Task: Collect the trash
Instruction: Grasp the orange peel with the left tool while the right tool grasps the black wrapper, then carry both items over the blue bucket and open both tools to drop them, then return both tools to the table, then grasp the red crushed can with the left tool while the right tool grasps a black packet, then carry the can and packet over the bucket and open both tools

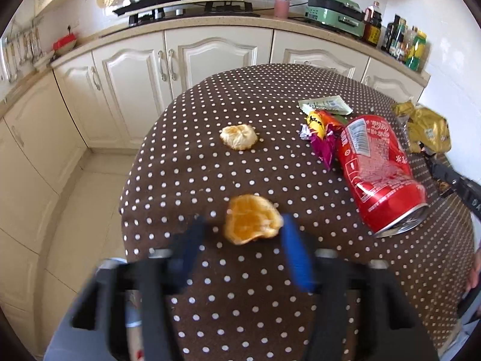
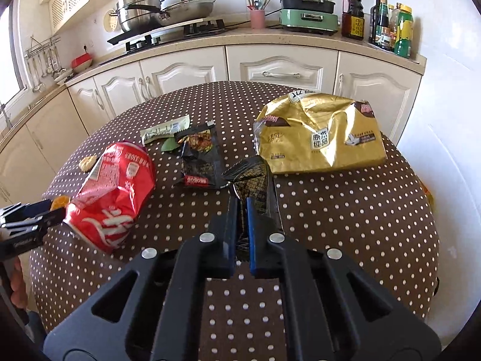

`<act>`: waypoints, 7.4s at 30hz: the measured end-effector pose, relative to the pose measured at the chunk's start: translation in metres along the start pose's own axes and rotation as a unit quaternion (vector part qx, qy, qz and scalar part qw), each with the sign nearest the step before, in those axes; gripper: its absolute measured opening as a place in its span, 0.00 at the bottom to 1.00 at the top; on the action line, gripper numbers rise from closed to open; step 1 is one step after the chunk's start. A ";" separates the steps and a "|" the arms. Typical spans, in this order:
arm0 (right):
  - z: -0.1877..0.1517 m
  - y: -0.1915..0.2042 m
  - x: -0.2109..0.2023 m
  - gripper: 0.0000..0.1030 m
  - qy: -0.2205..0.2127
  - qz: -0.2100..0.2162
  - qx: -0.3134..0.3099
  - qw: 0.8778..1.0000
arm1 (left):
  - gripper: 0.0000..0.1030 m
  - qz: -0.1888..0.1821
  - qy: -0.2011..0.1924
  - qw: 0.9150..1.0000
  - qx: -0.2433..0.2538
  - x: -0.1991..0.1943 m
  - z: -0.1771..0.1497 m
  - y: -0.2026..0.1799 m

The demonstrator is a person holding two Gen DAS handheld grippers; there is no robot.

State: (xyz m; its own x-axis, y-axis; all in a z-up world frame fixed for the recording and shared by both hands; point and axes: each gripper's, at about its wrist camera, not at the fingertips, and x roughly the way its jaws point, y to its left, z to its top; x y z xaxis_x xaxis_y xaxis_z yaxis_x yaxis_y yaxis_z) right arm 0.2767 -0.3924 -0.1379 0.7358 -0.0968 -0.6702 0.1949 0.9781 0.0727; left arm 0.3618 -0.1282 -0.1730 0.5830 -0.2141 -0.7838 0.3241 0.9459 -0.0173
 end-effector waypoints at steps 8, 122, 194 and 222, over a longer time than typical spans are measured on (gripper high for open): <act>-0.006 0.002 -0.011 0.04 0.000 0.013 0.005 1.000 | 0.31 -0.007 -0.010 1.000 -0.008 -0.009 -0.007 0.004; -0.154 0.516 0.152 0.39 0.155 0.247 -0.191 0.937 | 0.61 0.074 0.074 0.928 -0.357 0.034 -0.236 0.401; 0.041 0.061 0.075 0.48 0.071 0.008 -0.064 0.995 | 0.15 -0.124 -0.063 0.985 -0.106 -0.029 0.057 -0.034; 0.005 0.266 -0.058 0.11 -0.032 0.216 -0.137 0.966 | 0.15 -0.077 -0.103 0.975 -0.181 -0.129 -0.038 0.155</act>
State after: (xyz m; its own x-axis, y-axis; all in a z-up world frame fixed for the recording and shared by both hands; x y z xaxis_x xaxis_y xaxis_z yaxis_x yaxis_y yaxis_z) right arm 0.2890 -0.1273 -0.0760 0.7505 0.3294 -0.5729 -0.3127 0.9407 0.1312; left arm 0.3086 0.0550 -0.0984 0.6970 -0.3698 -0.6144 0.1579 0.9149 -0.3715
